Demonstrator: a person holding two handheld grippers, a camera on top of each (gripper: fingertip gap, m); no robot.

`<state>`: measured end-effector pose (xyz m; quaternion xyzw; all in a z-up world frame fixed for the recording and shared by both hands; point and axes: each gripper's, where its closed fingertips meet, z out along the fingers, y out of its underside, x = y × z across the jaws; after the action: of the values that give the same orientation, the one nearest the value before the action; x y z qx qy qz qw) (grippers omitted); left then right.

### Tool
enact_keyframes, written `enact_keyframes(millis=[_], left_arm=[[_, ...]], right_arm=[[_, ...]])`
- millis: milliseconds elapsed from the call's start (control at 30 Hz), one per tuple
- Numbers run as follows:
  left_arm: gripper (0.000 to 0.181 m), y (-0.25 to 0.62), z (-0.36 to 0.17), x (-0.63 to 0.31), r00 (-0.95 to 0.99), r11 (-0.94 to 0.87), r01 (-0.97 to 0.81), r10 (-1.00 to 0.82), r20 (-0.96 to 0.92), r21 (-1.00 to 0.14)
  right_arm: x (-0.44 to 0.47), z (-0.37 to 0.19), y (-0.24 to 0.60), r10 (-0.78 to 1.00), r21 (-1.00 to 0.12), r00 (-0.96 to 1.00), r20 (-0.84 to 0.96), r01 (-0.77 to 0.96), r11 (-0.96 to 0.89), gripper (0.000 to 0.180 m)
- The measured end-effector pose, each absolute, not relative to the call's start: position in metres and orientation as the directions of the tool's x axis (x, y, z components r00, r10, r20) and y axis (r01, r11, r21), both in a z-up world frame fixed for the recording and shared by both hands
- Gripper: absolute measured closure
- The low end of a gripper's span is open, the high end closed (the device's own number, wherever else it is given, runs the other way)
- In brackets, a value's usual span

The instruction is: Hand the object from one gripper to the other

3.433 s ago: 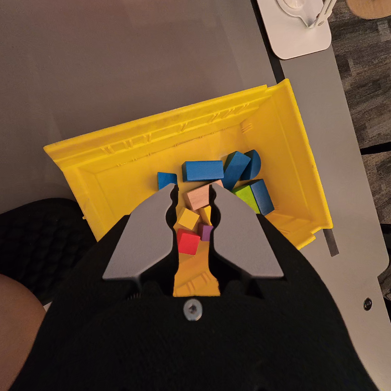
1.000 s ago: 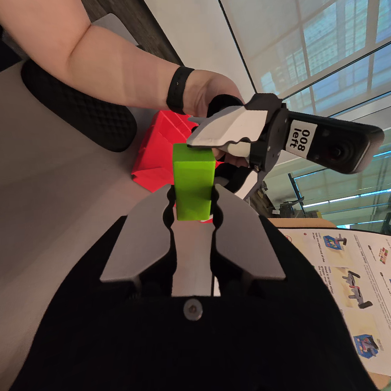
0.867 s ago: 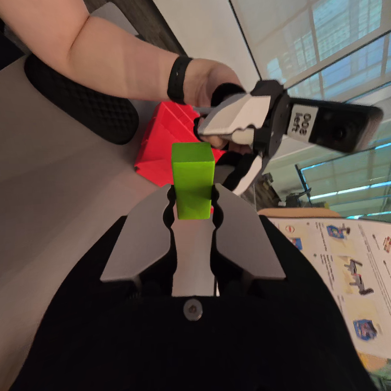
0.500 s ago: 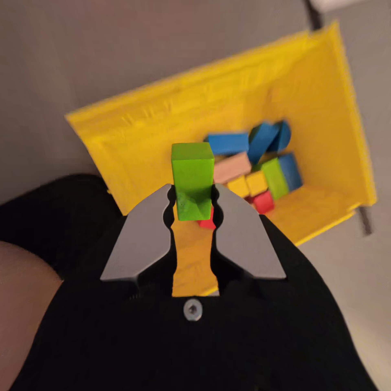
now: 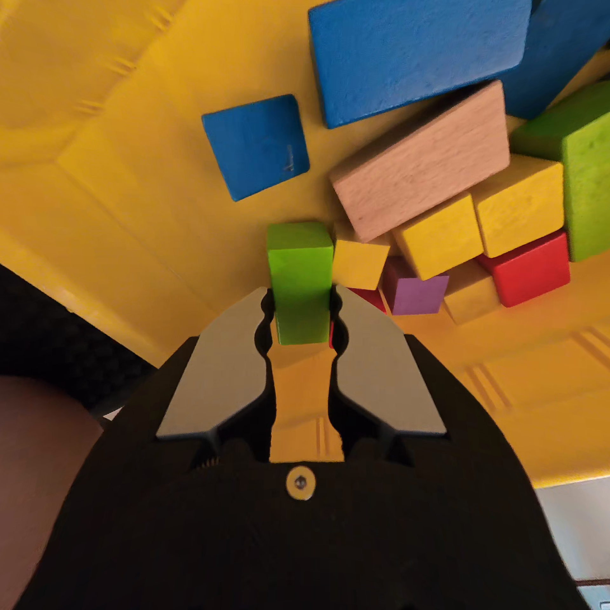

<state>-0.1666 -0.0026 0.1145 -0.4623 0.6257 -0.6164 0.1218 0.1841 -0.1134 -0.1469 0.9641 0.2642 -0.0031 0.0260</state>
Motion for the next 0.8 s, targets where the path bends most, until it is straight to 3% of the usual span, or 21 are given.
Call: enact_keyframes(millis=[533,667,800], left_arm=[[0.131,0.006,0.127,-0.181,-0.521,-0.21,-0.376,-0.757,0.394,-0.902],[0.13,0.043,0.124,-0.188,-0.323,-0.214,-0.342,-0.888,0.329,-0.915],[0.13,0.096,0.144,-0.205,-0.073,-0.153,-0.164,-0.983,0.167,-0.974]], right_arm=[[0.178,-0.143,-0.112,0.469,0.036,0.882,-0.038,0.471,-0.882,0.146],[0.175,-0.12,-0.108,0.465,-0.05,0.885,0.014,0.465,-0.884,0.146],[0.187,-0.072,-0.101,0.433,-0.254,0.881,0.191,0.471,-0.845,0.149]])
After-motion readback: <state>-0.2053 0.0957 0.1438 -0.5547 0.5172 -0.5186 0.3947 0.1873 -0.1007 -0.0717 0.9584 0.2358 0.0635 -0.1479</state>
